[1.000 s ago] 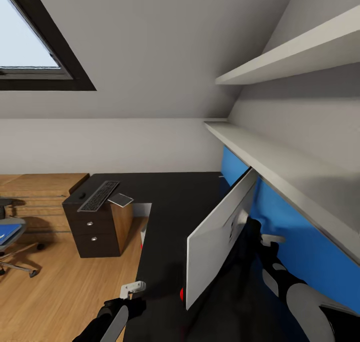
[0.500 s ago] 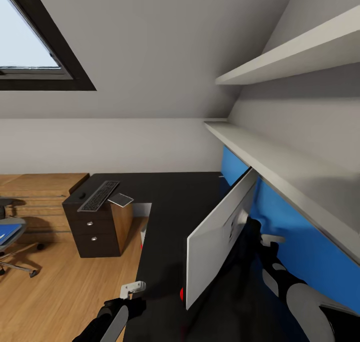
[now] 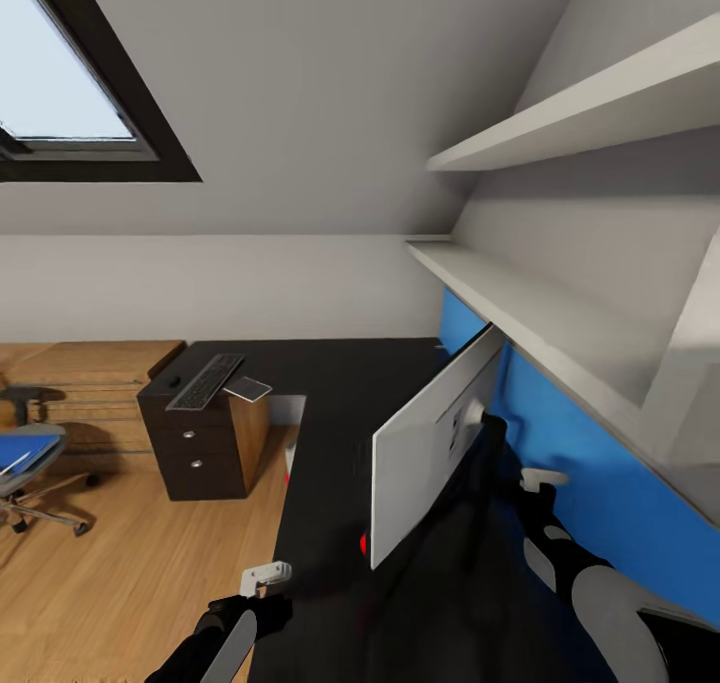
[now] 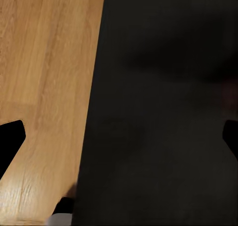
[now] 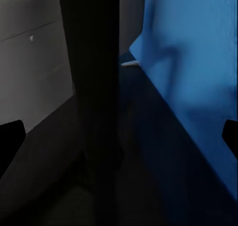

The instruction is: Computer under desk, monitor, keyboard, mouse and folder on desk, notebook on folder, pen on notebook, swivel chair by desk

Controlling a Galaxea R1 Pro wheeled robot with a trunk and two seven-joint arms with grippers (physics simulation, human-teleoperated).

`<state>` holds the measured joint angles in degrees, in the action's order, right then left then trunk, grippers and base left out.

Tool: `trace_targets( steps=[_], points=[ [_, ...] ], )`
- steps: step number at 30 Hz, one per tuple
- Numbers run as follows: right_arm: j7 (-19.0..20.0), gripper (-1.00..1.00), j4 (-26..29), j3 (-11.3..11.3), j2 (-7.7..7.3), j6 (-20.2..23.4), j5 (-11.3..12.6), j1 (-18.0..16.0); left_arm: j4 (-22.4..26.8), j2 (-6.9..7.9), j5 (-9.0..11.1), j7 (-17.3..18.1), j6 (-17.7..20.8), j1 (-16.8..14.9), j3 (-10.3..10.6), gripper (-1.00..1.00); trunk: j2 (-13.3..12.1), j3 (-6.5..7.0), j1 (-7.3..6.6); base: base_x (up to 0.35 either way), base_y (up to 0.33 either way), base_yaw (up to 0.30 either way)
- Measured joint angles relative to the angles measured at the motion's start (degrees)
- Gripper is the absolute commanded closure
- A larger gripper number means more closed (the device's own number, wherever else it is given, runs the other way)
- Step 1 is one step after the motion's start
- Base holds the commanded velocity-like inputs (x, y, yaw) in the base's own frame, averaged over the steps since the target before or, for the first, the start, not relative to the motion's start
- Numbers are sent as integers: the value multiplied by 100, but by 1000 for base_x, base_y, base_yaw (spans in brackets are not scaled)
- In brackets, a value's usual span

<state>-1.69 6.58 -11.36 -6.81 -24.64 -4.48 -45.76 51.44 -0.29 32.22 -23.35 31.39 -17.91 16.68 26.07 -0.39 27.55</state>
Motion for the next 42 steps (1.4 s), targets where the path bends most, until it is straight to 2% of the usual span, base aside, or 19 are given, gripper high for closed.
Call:
trace_targets(
  steps=[3,5,8,13,16,18,19,23,24,26,27,30,34,35,38,40,42],
  points=[
    [4,-100,4,3,26,-1,5,0,-2,2,3,0,-1,0,-2,-100,0,0,-1,-177,0,0],
    [9,-100,34,-5,132,-11,13,0,-6,0,0,-7,-5,0,-3,-100,0,0,-3,-47,0,0],
    [10,-100,56,-12,185,-18,16,0,-5,4,-7,-8,-7,0,-8,-100,0,0,-3,-24,0,0],
    [11,-100,91,-16,212,-1,28,0,-1,7,-17,-4,-8,0,-17,-100,0,0,-3,-8,0,0],
    [11,-100,156,-19,218,107,38,0,0,8,-19,-2,-12,0,-19,-100,0,0,-3,-2,0,0],
    [12,-100,283,-25,220,386,51,0,0,8,-20,-1,-14,0,-20,-100,0,0,-3,-1,0,0],
    [12,-100,826,-41,221,1198,76,61,0,9,-21,-1,-17,0,-21,-100,1,1,-3,0,0,0],
    [1,-100,1769,-46,224,1799,199,457,-4,9,-21,-1,-17,0,-21,-100,1,0,-4,0,0,0],
    [-7,-100,2849,-60,261,2391,305,1002,-5,9,-21,-1,-16,1,-23,-100,1,-1,-4,0,0,0],
    [-11,-100,3533,-62,314,2718,339,1353,-8,9,-21,0,-17,0,-18,-100,1,0,-4,0,0,0],
    [-15,-100,4108,-64,378,3005,355,1634,-8,9,-21,0,-17,0,-16,-100,2,-1,-4,0,0,0],
    [-18,-100,4829,-64,475,3316,371,1988,-6,9,-21,0,-17,0,-14,-100,1,0,-4,0,0,0],
    [-5,-100,5467,-63,575,3531,405,2319,-5,9,-21,0,-17,0,-13,-100,1,0,-4,0,0,0],
    [-7,-100,5693,-39,709,3592,429,2445,-2,8,-21,-3,-16,0,-13,-100,1,0,-4,0,0,0],
    [-11,-100,5786,-40,849,3608,424,2480,-1,8,-21,-6,-17,0,-13,-100,0,0,-4,0,0,0],
    [-13,-100,6060,-42,1022,3629,431,2543,-1,8,-22,-9,-16,0,-17,-100,1,0,-4,0,0,-42],
    [-13,-100,6096,-44,1039,3630,431,2561,-1,8,-22,-9,-13,0,-19,-100,0,0,-4,0,0,-27]
  ],
)
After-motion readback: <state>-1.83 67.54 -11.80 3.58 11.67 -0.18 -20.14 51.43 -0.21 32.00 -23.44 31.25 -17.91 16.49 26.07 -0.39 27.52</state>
